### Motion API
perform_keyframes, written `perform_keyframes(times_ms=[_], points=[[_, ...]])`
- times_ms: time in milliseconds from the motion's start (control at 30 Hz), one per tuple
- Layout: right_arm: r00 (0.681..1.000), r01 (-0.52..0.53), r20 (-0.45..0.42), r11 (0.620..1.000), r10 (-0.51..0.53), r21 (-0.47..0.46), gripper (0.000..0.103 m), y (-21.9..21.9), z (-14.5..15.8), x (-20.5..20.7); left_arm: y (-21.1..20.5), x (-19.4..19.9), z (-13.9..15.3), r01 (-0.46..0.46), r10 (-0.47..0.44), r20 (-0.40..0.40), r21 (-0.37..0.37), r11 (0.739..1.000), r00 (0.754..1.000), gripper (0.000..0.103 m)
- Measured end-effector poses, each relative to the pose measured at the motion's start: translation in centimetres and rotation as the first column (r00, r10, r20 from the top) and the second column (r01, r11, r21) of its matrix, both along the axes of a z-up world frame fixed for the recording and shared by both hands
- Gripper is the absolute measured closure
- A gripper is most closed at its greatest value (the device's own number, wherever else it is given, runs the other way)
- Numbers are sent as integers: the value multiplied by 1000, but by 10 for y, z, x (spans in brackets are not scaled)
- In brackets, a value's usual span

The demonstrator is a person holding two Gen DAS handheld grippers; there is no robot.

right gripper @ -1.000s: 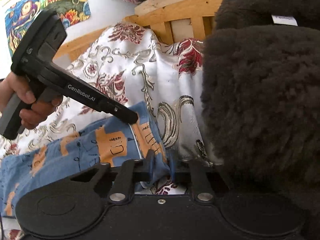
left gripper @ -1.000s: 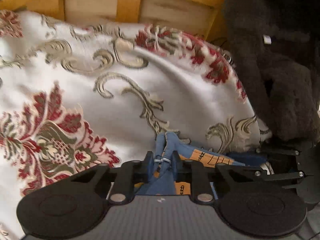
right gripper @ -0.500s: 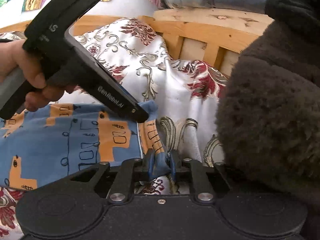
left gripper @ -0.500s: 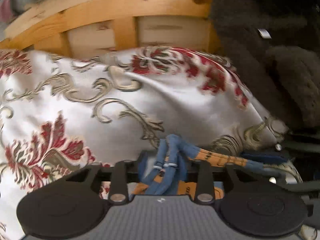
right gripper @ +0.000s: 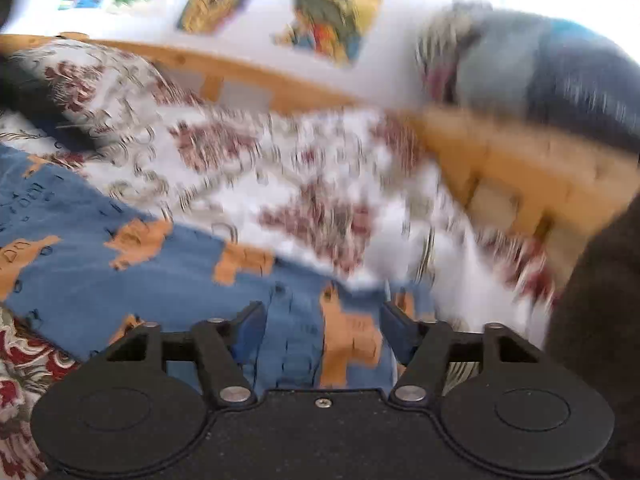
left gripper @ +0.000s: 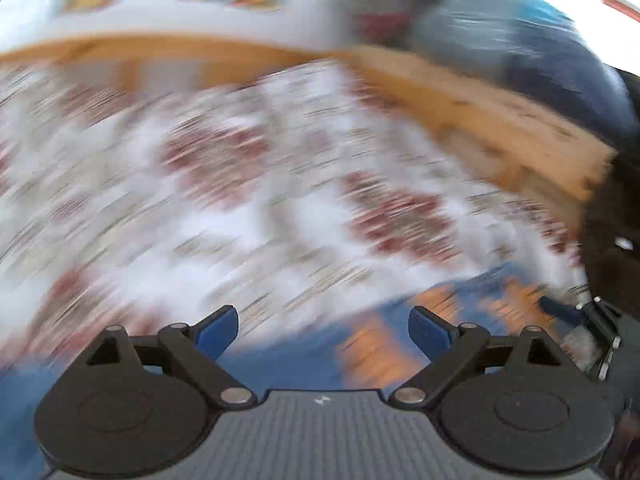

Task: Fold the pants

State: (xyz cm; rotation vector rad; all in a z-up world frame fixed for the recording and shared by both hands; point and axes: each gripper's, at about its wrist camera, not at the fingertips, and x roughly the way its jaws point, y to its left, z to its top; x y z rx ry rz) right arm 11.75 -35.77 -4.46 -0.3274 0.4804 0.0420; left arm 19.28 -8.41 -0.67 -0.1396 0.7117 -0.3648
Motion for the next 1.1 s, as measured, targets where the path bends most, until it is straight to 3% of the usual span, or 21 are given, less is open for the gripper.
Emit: perform_keyframes(times_ms=[100,167,200,233,300,333,467,533,667,733,800,867,933,1000,1067,1100], points=[[986,148,-94,985,-140,91,40,-24,-4,12,65,-18,-15,-139,141,-59,35,990,988,8],[982,172,-110,970,-155,170,44,-38,-3,12,104,-27,-22,-208,214,-72,77,975,974,8],[982,173,-110,970,-155,170,44,-39,-3,12,122,-33,-27,-231,239,-87,91,969,967,11],[982,168,-106,975,-154,143,44,-35,-5,11,137,-37,-30,-234,242,-97,85,968,965,23],[984,159,-97,984,-152,76,43,-25,-8,6,163,-52,-29,-195,199,-100,45,980,975,33],[984,159,-93,985,-154,59,41,-21,-7,2,172,-59,-26,-174,176,-98,31,984,980,33],[985,154,-77,988,-152,24,25,-4,11,-7,192,-85,-6,-121,119,-118,-5,993,986,20],[996,65,-55,998,-63,23,22,20,25,-15,197,-97,11,-122,122,-97,2,993,988,4],[984,-147,-81,981,157,123,22,85,39,-13,215,-107,37,-169,172,-36,67,983,984,4],[955,-256,-98,947,279,196,22,124,41,-9,227,-98,42,-193,198,-64,78,978,978,12],[909,-365,-109,895,401,255,22,167,43,-6,241,-79,41,-225,234,-141,77,971,962,22],[835,-469,-139,821,532,327,22,207,42,-4,257,-59,37,-282,285,-246,48,958,926,26],[748,-558,-181,753,639,349,22,243,39,-5,273,-50,35,-331,310,-291,-26,943,905,28],[695,-616,-216,723,685,311,22,271,35,-8,284,-43,38,-364,321,-310,-93,927,895,28],[666,-637,-245,708,704,304,22,285,28,-11,286,-35,40,-365,319,-313,-99,926,895,30],[656,-636,-262,705,708,314,22,289,23,-10,284,-31,39,-351,311,-317,-77,933,896,44]])
